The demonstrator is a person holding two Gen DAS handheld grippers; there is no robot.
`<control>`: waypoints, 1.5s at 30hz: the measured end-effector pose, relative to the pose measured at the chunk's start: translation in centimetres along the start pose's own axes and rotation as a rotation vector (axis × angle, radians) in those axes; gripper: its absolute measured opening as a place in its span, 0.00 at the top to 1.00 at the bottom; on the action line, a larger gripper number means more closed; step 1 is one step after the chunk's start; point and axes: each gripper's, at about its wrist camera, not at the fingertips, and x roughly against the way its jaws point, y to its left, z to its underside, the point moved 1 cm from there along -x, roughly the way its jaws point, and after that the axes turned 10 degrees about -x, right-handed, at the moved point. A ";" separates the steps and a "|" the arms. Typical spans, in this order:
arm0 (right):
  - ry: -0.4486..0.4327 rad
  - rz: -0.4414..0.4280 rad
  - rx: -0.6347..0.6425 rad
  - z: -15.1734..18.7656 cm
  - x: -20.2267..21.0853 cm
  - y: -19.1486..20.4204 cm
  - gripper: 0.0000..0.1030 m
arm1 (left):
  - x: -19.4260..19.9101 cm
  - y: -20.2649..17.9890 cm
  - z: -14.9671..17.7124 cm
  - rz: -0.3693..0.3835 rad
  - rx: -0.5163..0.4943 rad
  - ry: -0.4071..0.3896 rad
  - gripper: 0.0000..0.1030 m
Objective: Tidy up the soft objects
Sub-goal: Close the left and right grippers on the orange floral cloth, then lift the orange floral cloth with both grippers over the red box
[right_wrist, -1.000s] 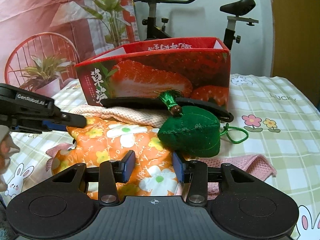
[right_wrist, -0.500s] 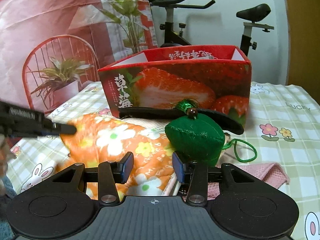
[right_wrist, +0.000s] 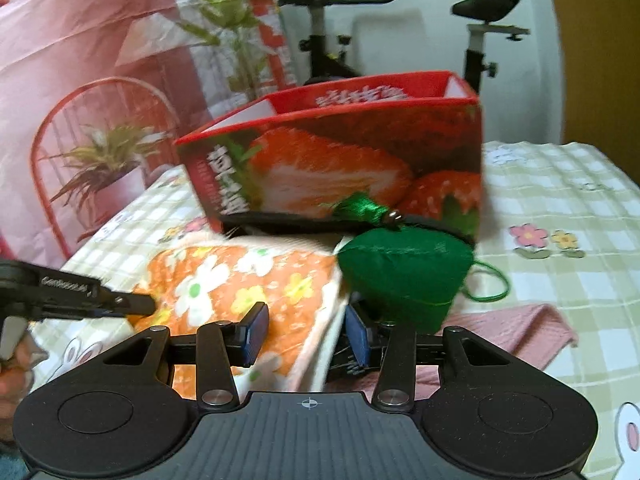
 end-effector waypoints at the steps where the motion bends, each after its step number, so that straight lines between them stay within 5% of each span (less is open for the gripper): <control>1: 0.006 0.000 0.010 0.1 -0.1 0.2 0.59 | -0.1 0.1 0.1 0.001 0.002 0.002 0.80; 11: 0.028 -0.002 -0.014 0.1 -0.4 0.0 0.58 | -0.8 0.3 0.4 0.010 0.017 0.008 0.76; 22: -0.079 -0.031 0.227 0.0 2.2 4.0 0.83 | -0.6 -0.1 0.5 -0.007 -0.007 0.003 0.77; 29: -0.036 -0.022 0.181 -0.3 1.7 3.3 0.89 | 0.0 -0.2 0.5 0.004 -0.010 -0.015 0.79; 34: -0.047 -0.016 0.178 -0.5 1.9 3.2 0.90 | 1.6 -0.6 0.1 0.032 -0.031 -0.071 0.81; 45: -0.142 -0.042 0.184 -4.3 3.8 3.4 0.90 | 7.8 -3.9 -3.7 0.095 -0.221 -0.323 0.82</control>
